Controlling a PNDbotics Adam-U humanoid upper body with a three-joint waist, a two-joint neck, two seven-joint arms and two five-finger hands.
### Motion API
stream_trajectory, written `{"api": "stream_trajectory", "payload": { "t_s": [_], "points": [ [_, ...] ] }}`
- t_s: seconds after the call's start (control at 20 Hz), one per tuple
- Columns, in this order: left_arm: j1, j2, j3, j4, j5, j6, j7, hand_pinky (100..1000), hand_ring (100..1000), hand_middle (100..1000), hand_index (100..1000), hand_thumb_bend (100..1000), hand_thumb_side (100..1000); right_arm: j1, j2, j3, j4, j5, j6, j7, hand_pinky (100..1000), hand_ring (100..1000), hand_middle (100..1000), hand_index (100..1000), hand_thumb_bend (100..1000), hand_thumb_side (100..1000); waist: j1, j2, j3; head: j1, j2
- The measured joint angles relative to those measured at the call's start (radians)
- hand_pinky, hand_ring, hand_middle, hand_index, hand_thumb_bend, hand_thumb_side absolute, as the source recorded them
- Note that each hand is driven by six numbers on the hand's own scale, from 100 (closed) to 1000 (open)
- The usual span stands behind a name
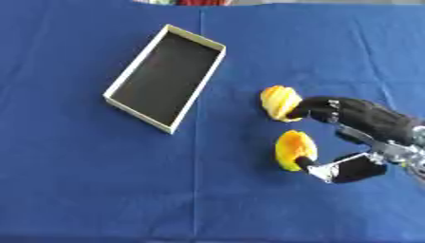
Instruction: Pick up objects on the table and place them in the box.
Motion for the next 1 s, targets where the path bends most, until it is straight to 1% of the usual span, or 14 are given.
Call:
{"api": "stream_trajectory", "payload": {
  "t_s": [0.35, 0.8, 0.85, 0.9, 1.0],
  "points": [
    [0.0, 0.0, 0.0, 0.0, 0.001, 0.0, -0.001, 1000, 860, 866, 950, 176, 958, -0.019, 0.014, 0.019, 0.0, 0.022, 0.053, 0.025, 860, 928, 835, 909, 284, 404, 0.003, 0.001, 0.007, -0.013, 0.0],
    [0.0, -0.001, 0.0, 0.0, 0.002, -0.001, 0.0, 1000, 860, 866, 951, 176, 957, -0.014, 0.028, 0.036, 0.0, 0.05, 0.113, 0.077, 860, 931, 838, 910, 300, 372, 0.005, 0.005, 0.011, -0.017, 0.0],
    [0.0, -0.001, 0.0, 0.0, 0.002, -0.001, 0.0, 1000, 860, 866, 951, 176, 957, -0.01, 0.03, 0.036, 0.0, 0.053, 0.119, 0.081, 860, 930, 838, 910, 289, 356, 0.005, 0.005, 0.011, -0.017, 0.0],
    [0.0, -0.001, 0.0, 0.0, 0.002, -0.001, 0.0, 1000, 860, 866, 951, 175, 957, -0.008, 0.032, 0.036, 0.0, 0.056, 0.124, 0.086, 860, 930, 838, 909, 304, 364, 0.006, 0.005, 0.011, -0.018, 0.0],
    [0.0, -0.001, 0.0, 0.0, 0.002, -0.002, 0.001, 1000, 860, 866, 951, 175, 957, -0.006, 0.034, 0.036, 0.0, 0.059, 0.134, 0.092, 859, 930, 837, 909, 311, 351, 0.007, 0.006, 0.011, -0.018, 0.0]
  ]
}}
